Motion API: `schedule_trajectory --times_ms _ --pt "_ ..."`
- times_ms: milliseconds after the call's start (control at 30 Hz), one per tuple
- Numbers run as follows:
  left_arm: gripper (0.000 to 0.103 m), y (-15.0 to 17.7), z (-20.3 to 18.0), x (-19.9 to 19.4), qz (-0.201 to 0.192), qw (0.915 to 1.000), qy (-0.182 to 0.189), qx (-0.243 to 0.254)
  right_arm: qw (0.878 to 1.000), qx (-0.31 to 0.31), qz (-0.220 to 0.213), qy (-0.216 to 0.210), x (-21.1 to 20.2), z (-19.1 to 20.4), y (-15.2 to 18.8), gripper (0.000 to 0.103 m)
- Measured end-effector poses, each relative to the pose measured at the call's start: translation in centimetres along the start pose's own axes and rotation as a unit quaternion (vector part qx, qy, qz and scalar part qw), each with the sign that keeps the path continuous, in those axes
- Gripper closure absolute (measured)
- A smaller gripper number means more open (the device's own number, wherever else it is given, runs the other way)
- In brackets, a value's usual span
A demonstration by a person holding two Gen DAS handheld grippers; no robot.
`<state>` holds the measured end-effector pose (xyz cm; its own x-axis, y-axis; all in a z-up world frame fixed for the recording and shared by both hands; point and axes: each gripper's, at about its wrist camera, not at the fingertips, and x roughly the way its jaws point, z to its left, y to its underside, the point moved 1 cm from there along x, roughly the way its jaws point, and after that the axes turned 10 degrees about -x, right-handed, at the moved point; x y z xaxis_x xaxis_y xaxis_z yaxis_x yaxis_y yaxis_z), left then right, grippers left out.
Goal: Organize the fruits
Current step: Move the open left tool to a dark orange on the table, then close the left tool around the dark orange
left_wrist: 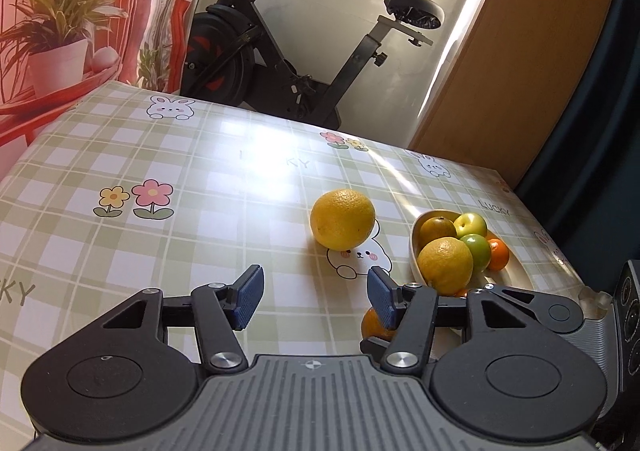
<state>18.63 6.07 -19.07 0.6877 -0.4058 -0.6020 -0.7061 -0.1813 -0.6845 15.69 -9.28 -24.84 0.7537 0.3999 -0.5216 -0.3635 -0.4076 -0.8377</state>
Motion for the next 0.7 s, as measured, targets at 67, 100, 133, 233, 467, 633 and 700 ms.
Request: schedule_trajectory --times_ms 67,100,133,233,467,633,700 --pt "0.039 0.0 -0.1 -0.1 0.002 1.0000 0.006 -0.003 1.000 0.009 -0.001 0.002 0.0 0.0 0.3 0.057" --pt "0.030 0.0 -0.2 -0.3 0.003 0.9999 0.009 -0.005 1.000 0.014 -0.001 0.002 0.0 -0.1 0.5 0.057" --pt "0.026 0.1 -0.3 -0.4 0.002 0.9999 0.011 -0.008 1.000 0.019 -0.002 0.002 0.0 -0.2 0.8 0.057" --pt "0.016 0.2 -0.6 -0.8 -0.005 0.9998 0.010 -0.013 0.999 0.029 -0.013 0.001 -0.3 -0.4 1.2 0.056" --pt "0.015 0.7 -0.9 -0.2 0.014 0.9996 -0.001 -0.023 0.999 0.040 -0.023 -0.001 -0.5 -0.6 1.5 0.052" --pt "0.015 1.1 -1.3 -0.2 0.009 0.9995 -0.026 -0.014 0.998 0.053 -0.028 -0.006 -0.7 -1.0 1.7 0.049" --pt "0.015 1.3 -1.5 -0.1 0.014 0.9994 -0.028 -0.013 0.998 0.051 -0.030 -0.014 -0.8 -1.0 1.8 0.049"
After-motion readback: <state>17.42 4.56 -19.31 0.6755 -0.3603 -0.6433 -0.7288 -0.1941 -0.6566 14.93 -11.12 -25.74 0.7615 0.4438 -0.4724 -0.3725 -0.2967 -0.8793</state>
